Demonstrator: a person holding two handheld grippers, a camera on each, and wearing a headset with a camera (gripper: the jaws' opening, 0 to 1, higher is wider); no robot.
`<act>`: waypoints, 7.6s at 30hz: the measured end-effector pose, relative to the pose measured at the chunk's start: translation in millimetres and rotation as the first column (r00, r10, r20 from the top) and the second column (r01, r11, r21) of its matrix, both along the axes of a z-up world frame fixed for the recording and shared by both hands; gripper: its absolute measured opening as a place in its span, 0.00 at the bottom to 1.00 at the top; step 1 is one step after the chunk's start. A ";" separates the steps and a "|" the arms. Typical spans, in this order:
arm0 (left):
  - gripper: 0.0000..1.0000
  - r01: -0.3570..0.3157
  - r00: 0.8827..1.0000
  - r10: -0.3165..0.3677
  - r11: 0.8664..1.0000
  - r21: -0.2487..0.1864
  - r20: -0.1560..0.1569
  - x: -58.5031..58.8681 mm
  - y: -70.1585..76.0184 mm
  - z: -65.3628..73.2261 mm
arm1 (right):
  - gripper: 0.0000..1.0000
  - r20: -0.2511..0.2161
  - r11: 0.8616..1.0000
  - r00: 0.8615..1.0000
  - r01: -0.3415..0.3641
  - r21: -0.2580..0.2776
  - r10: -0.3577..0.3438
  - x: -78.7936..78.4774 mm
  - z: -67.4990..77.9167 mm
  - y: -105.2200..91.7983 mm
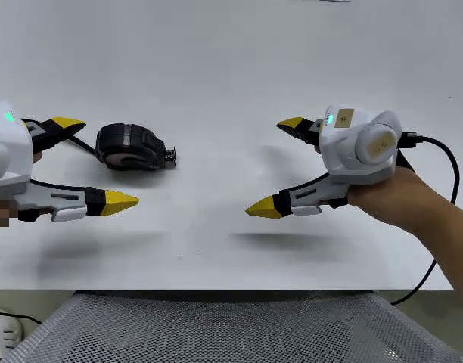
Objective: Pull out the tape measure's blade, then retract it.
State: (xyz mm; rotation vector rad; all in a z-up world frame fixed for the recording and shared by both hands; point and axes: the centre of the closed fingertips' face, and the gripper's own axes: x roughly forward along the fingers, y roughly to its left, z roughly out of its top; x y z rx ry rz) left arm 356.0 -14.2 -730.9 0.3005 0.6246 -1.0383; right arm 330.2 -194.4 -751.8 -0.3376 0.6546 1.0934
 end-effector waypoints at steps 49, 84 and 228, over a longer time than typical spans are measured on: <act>0.32 0.227 0.974 -0.227 0.966 0.126 -0.018 25.9 -2.2 -32.7 | 0.87 -0.044 0.993 0.992 -0.119 0.017 0.120 11.9 -20.3 43.8; 0.30 0.231 0.973 -0.230 0.962 0.145 -0.025 27.1 -4.1 -32.7 | 0.71 -0.011 0.987 0.988 -0.153 0.050 0.154 35.3 -28.5 93.8; 0.25 0.299 0.954 -0.299 0.936 0.185 -0.026 26.3 -2.6 -34.6 | 0.09 0.080 0.972 0.971 -0.229 0.044 0.225 32.0 -35.0 79.3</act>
